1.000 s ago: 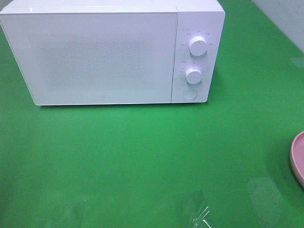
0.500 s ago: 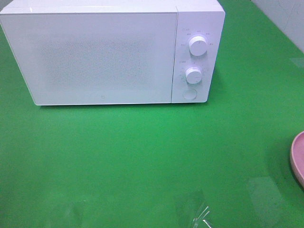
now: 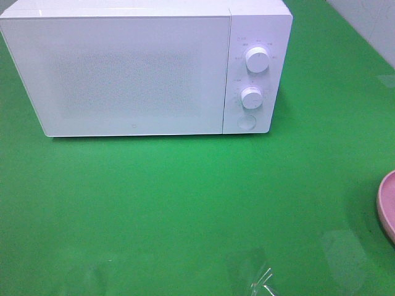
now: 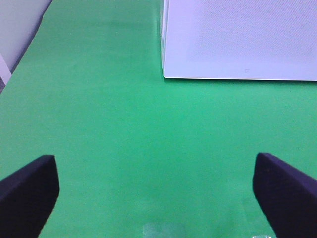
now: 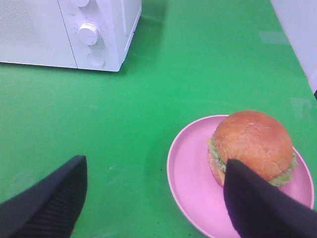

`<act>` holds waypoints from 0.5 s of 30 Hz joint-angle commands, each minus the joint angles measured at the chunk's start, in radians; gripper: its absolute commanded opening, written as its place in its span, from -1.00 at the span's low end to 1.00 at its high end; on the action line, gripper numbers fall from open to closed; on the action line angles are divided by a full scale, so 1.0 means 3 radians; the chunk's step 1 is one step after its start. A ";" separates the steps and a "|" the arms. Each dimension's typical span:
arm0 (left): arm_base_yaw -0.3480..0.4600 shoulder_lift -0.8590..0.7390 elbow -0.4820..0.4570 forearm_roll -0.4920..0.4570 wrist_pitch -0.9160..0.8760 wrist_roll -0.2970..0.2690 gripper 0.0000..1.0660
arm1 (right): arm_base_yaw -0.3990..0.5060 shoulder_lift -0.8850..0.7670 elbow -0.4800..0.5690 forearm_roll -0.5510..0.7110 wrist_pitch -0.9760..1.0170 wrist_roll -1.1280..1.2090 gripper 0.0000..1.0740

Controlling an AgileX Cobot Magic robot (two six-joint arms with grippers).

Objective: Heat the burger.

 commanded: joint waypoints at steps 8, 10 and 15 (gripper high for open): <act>-0.0020 -0.0103 0.0007 -0.0017 -0.0037 -0.0003 0.86 | -0.0027 -0.0090 0.0020 0.0003 -0.0037 -0.0050 0.36; -0.0020 -0.0103 0.0007 -0.0017 -0.0037 -0.0003 0.86 | -0.0027 -0.0090 0.0020 0.0003 -0.0037 -0.0050 0.36; -0.0020 -0.0103 0.0007 -0.0017 -0.0037 -0.0003 0.86 | -0.0027 -0.0090 0.0020 0.0003 -0.0037 -0.0050 0.36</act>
